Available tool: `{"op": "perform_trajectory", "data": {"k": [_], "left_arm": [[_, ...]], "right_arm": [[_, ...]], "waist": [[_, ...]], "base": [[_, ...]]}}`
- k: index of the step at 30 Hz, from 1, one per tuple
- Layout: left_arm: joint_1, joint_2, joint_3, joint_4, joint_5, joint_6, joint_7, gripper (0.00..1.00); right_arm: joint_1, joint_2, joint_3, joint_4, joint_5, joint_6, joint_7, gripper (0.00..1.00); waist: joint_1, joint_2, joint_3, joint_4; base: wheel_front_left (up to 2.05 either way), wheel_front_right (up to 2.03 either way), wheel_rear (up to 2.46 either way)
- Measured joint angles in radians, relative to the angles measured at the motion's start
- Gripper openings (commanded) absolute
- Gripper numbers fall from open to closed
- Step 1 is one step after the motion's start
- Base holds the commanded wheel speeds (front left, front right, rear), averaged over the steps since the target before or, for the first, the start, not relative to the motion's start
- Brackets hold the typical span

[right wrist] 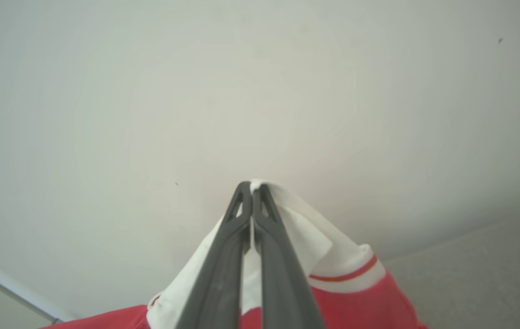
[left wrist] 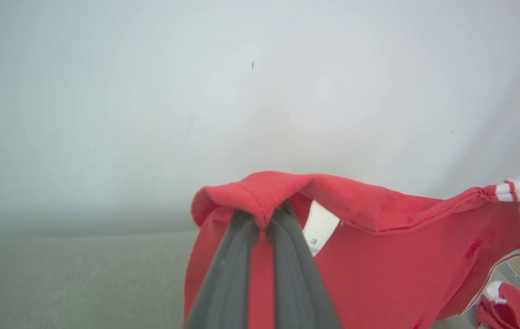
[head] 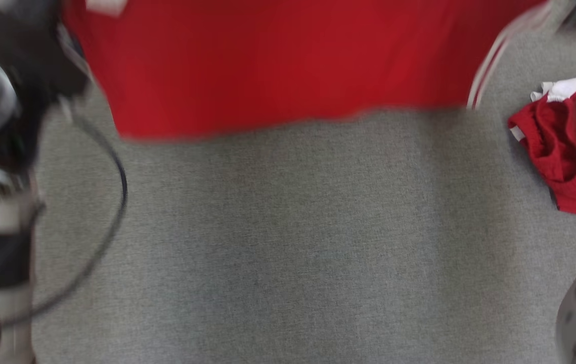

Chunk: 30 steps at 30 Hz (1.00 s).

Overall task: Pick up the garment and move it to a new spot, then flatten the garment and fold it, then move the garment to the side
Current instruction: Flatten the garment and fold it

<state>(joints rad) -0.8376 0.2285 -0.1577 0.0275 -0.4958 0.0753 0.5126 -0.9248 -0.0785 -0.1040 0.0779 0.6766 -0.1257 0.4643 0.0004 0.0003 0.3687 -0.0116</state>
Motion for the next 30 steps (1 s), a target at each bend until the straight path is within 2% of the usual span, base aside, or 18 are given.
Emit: {"op": "perform_trajectory", "data": {"k": [4, 6, 7, 9, 11, 17, 23, 25, 30], "left_arm": [[-0.243, -0.045, 0.018, 0.064, 0.076, 0.012, -0.133, 0.00], [-0.348, -0.041, 0.030, 0.063, 0.087, 0.010, -0.196, 0.00], [-0.366, -0.027, 0.037, 0.052, 0.092, -0.007, -0.228, 0.00], [-0.345, -0.006, 0.038, 0.035, 0.100, -0.022, -0.277, 0.00], [-0.258, 0.010, 0.011, 0.040, 0.110, -0.044, -0.292, 0.00], [0.114, 0.053, -0.039, 0.228, 0.116, -0.078, -0.324, 0.00], [0.197, 0.054, -0.050, 0.419, 0.117, -0.094, -0.370, 0.00], [0.198, 0.052, -0.052, 0.457, 0.117, -0.100, -0.387, 0.00], [0.243, 0.022, -0.056, 0.521, 0.114, -0.108, -0.442, 0.00]], "right_arm": [[-0.244, -0.003, -0.050, 0.013, 0.021, -0.006, -0.094, 0.00], [-0.323, -0.013, -0.032, -0.016, 0.022, 0.027, -0.114, 0.00], [-0.319, -0.015, -0.027, -0.030, 0.031, 0.046, -0.118, 0.00], [-0.252, -0.026, -0.020, -0.055, 0.048, 0.076, -0.112, 0.00], [-0.128, -0.038, -0.024, -0.073, 0.063, 0.084, -0.094, 0.00], [0.271, -0.009, 0.023, -0.005, 0.087, 0.127, -0.032, 0.00], [0.370, 0.001, 0.062, 0.046, 0.104, 0.163, -0.039, 0.00], [0.396, 0.004, 0.081, 0.048, 0.104, 0.179, -0.042, 0.00], [0.495, 0.008, 0.099, 0.050, 0.104, 0.192, -0.043, 0.00]], "waist": [[0.0000, 0.0000, 0.025, -0.016], [0.0000, -0.0001, 0.031, -0.021], [-0.0003, -0.0003, 0.033, -0.023], [-0.0007, -0.0006, 0.038, -0.025], [-0.0005, -0.0004, 0.045, -0.025], [-0.0002, -0.0002, 0.063, -0.028], [-0.0003, -0.0003, 0.049, -0.040], [-0.0005, -0.0003, 0.036, -0.042], [-0.0004, -0.0002, -0.023, -0.042]], "base": [[0.00, 0.00, 0.00], [0.00, 0.00, 0.00], [0.00, 0.00, 0.00], [0.00, 0.00, 0.00], [0.00, 0.00, 0.00], [0.00, 0.00, 0.00], [0.00, 0.00, 0.00], [0.00, 0.00, 0.00], [0.00, 0.00, 0.00]]}}
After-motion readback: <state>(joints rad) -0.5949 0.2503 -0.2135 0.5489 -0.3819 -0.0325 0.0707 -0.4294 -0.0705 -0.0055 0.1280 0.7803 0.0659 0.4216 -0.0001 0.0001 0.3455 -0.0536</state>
